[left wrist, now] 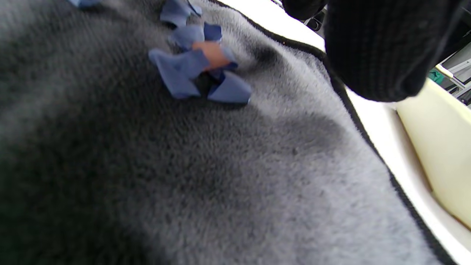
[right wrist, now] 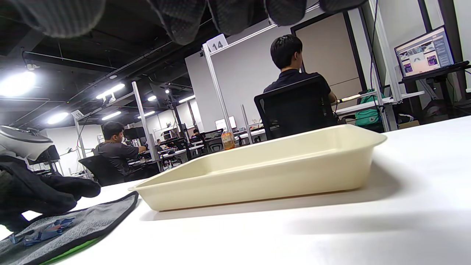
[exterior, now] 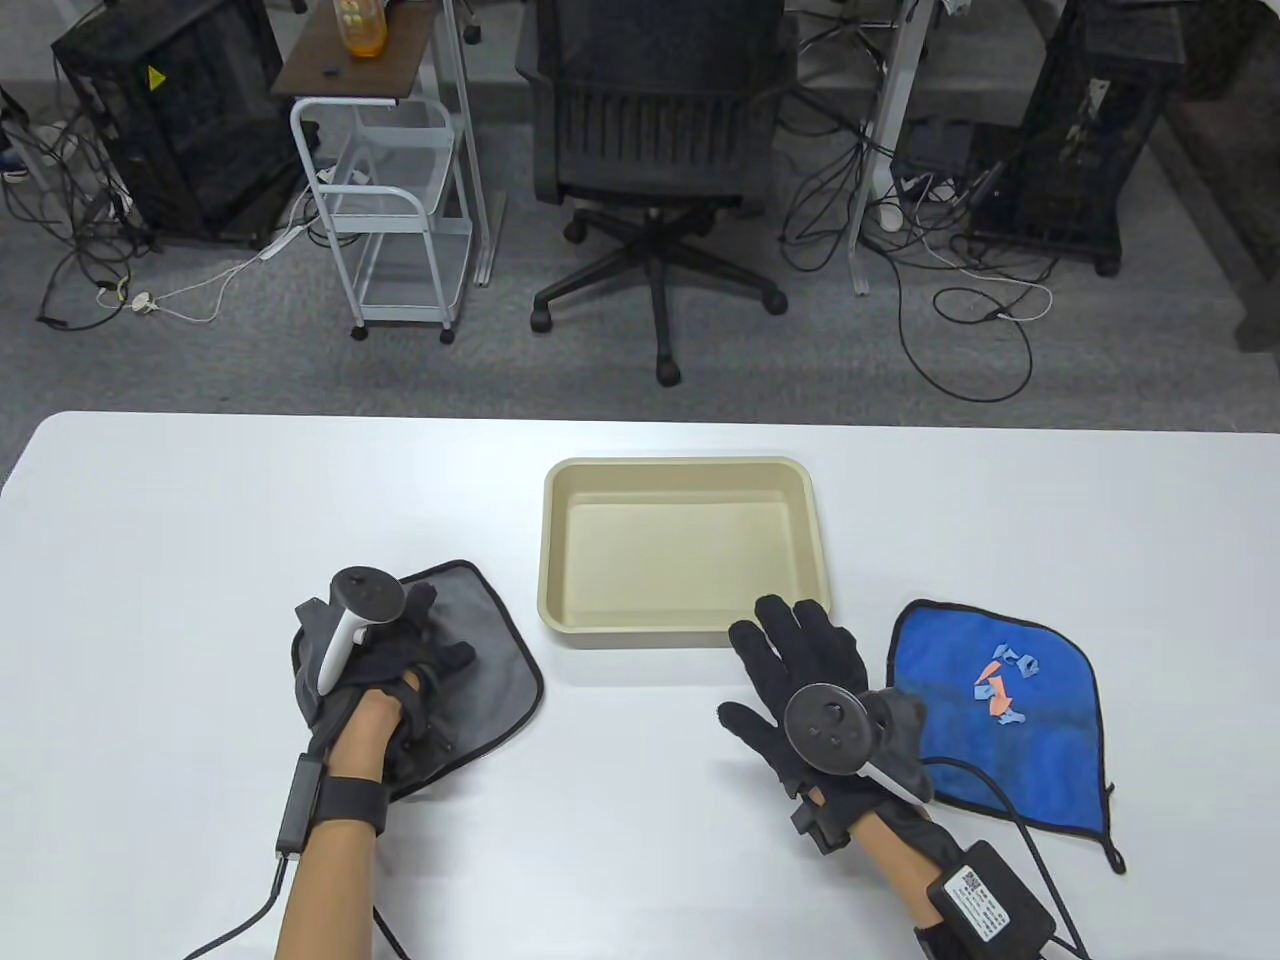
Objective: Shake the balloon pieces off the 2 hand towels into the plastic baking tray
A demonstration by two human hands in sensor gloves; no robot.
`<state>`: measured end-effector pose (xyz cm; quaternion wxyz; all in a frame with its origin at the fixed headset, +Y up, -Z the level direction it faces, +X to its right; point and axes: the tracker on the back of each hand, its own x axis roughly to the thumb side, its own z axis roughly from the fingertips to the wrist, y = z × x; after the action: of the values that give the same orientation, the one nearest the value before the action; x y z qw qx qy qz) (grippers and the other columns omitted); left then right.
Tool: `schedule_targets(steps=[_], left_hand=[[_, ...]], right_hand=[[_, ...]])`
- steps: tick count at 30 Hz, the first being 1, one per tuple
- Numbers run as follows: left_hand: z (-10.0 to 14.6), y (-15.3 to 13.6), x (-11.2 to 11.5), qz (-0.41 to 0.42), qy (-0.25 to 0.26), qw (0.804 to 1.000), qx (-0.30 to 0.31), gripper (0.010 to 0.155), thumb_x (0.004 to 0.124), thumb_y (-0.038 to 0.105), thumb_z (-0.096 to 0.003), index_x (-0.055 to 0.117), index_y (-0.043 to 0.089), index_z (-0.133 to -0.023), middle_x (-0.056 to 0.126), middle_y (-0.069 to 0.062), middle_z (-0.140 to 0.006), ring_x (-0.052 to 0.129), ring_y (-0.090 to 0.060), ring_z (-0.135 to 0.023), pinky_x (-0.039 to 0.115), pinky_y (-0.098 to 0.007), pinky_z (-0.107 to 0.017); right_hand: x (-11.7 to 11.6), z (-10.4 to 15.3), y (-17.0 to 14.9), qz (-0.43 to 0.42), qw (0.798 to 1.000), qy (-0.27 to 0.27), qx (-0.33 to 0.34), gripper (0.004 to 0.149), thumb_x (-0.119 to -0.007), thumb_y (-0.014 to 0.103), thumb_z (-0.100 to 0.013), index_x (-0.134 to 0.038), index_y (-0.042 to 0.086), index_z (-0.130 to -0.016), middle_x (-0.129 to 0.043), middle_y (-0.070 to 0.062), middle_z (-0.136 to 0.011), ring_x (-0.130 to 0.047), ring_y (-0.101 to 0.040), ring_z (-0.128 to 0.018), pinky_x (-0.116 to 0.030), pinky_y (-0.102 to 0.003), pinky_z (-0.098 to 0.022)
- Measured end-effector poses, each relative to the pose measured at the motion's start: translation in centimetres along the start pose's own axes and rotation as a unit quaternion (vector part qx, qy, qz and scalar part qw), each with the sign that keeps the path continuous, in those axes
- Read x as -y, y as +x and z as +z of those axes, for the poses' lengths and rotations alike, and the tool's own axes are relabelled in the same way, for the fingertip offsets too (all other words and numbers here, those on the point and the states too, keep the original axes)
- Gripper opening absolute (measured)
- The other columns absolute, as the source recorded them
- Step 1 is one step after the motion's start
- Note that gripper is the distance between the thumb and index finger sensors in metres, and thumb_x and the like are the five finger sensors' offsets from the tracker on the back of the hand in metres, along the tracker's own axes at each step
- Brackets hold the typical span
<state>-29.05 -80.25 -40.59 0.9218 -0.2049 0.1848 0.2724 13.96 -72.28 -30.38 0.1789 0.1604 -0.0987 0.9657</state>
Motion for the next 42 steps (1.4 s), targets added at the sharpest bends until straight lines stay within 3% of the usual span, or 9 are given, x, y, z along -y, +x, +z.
schedule_targets(steps=[9,19,32,42], left_hand=[[-0.9,0.4,1.9,-0.056,-0.019,0.998,-0.019,0.088,0.084,0.058,-0.0304,0.032,0.051,-0.101,0.000,-0.005,-0.112,-0.002,-0.044,-0.106,0.010,-0.078,-0.068],[-0.3,0.2,2.1,-0.073,-0.042,0.996,-0.024,0.087,0.084,0.058,-0.0307,0.029,0.056,-0.098,-0.004,-0.003,-0.110,-0.005,-0.044,-0.105,0.010,-0.079,-0.067],[4.1,0.6,4.7,-0.147,-0.116,0.982,0.003,0.089,0.082,0.058,-0.0331,0.019,0.061,-0.095,-0.013,-0.003,-0.107,-0.010,-0.046,-0.103,0.014,-0.080,-0.067],[7.6,4.6,9.1,-0.215,-0.167,0.960,0.063,0.091,0.081,0.058,-0.0334,0.013,0.062,-0.093,-0.017,-0.004,-0.105,-0.012,-0.048,-0.101,0.014,-0.080,-0.066]], right_hand=[[0.0,0.0,0.0,0.007,1.000,0.001,-0.001,0.076,-0.064,0.066,-0.036,-0.046,0.034,-0.103,-0.037,-0.001,-0.122,-0.033,-0.039,-0.109,-0.042,-0.063,-0.075],[0.1,0.0,-0.1,0.007,1.000,0.002,-0.004,0.076,-0.063,0.066,-0.036,-0.046,0.034,-0.103,-0.037,-0.001,-0.122,-0.033,-0.039,-0.109,-0.042,-0.064,-0.075],[0.4,0.0,-0.2,0.003,1.000,-0.002,-0.005,0.076,-0.063,0.066,-0.036,-0.047,0.034,-0.103,-0.037,-0.001,-0.122,-0.032,-0.039,-0.109,-0.041,-0.064,-0.075],[0.4,0.1,-0.2,0.003,1.000,-0.002,-0.006,0.076,-0.063,0.066,-0.036,-0.047,0.034,-0.103,-0.037,-0.001,-0.122,-0.032,-0.039,-0.109,-0.041,-0.064,-0.075]])
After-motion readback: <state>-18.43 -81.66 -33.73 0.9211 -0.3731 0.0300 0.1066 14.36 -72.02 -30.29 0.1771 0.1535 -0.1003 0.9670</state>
